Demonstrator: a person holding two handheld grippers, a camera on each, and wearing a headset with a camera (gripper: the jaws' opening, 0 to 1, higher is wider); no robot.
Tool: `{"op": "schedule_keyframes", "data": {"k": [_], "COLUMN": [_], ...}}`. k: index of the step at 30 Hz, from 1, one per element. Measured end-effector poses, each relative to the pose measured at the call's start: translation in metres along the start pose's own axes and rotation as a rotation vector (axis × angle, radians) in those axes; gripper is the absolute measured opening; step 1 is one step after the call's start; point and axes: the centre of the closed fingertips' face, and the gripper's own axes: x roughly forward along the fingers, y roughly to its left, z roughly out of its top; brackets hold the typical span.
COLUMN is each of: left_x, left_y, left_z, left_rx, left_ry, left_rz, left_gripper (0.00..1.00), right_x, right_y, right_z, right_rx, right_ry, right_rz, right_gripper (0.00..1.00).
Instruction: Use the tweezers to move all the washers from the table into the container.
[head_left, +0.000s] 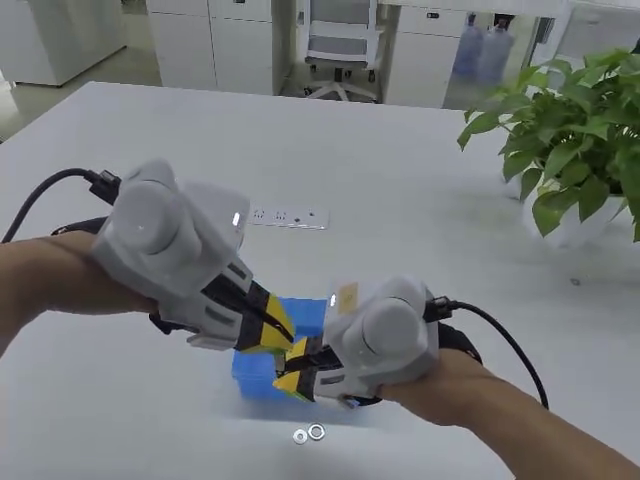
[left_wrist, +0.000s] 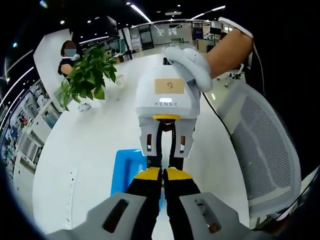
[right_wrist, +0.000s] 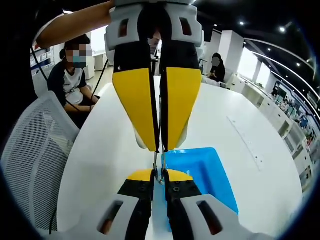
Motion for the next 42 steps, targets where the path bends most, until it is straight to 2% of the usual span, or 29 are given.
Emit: {"op": "schedule_keyframes", "data": {"k": [6,18,33,42], "left_x": [0.003,0.019,0.042,0.050], "left_y": [0.014,0.039,0.056,0.058], "left_z": [-0.004,-0.021,-0.040,-0.046], "left_rx": [-0.006,-0.024,-0.043,-0.051], "left_ry": [-0.006,-0.013,-0.009,-0.008], "left_rz": [0.006,-0.001,-0.021,-0.029], "left_gripper": [0.05,0.05,0.05,0.05], "right_x": [0.003,0.016,0.032,0.037], "right_y": [-0.013,-0.035,-0.051,-0.054], "right_z": [-0.003,-0.019,-0.045,-0.053], "right_rx": [-0.001,0.010,0.031,0.030], "right_ry": [0.001,0.014,0.034,0.048], "right_rz": [-0.008,-0.001,0.018,0.028], "right_gripper": [0.10,0.10,0.10,0.10]}}
